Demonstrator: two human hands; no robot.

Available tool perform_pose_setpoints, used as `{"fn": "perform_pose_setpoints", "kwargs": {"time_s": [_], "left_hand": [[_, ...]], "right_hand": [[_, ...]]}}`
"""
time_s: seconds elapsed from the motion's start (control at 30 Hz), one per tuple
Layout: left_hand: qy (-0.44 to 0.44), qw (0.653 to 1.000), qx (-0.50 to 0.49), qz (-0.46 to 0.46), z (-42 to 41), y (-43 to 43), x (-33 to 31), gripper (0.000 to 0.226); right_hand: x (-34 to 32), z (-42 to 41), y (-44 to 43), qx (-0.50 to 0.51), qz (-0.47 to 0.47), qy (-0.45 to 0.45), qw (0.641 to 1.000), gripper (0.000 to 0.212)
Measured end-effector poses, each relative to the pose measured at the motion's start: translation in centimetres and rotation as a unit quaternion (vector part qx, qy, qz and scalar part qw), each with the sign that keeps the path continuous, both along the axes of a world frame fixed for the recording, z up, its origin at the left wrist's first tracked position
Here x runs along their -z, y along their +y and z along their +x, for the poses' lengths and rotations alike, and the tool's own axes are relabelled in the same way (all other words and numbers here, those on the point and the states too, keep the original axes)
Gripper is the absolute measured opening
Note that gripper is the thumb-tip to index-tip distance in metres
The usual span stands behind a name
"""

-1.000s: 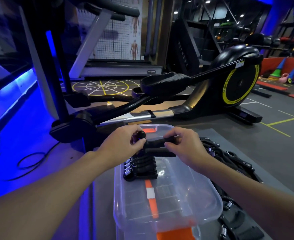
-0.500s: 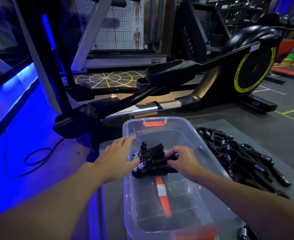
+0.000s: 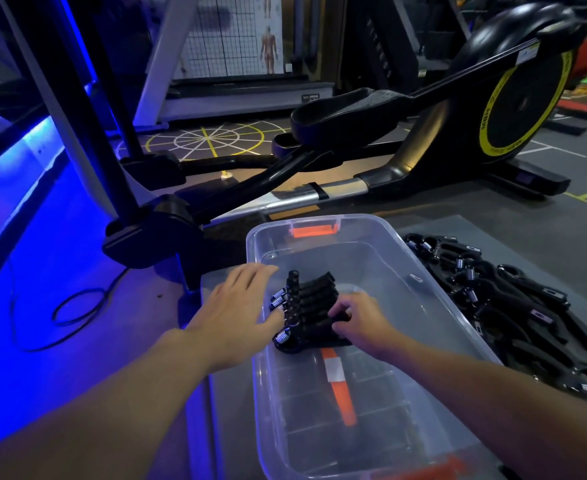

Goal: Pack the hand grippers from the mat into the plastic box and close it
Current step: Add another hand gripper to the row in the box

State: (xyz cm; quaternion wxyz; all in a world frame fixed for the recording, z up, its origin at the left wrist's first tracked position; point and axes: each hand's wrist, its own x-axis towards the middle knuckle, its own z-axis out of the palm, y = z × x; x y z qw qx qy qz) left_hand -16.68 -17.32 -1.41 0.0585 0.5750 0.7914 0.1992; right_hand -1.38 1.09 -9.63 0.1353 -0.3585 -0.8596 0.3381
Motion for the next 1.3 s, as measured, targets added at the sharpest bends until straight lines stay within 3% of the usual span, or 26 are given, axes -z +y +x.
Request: {"fn": "perform_pose_setpoints", "kwargs": {"time_s": [0.17, 0.53, 0.93, 1.3], "left_hand": [[0.005, 1.000, 0.015, -0.009, -0.4, -0.2, 0.5, 0.068], [0.006, 0.999, 0.037, -0.022, -0.7, -0.5, 0.8, 0.076], [0.041, 0.996, 0.021, -0.074, -1.4, -1.9, 1.0, 0.094], [0.036, 0.996, 0.019, -0.083, -1.4, -1.9, 0.9, 0.096]], "right_hand": [[1.6, 0.0, 0.7, 0.007, 0.028, -0.007, 1.000, 0.031], [2.4, 0.5, 1.9, 0.002, 0.078, -0.042, 0.996, 0.017], [2.5, 0.2, 1.9, -0.075, 0.100, -0.056, 0.991, 0.030], [2.6, -0.2, 1.8, -0.077, 0.112, -0.045, 0.990, 0.031]]}}
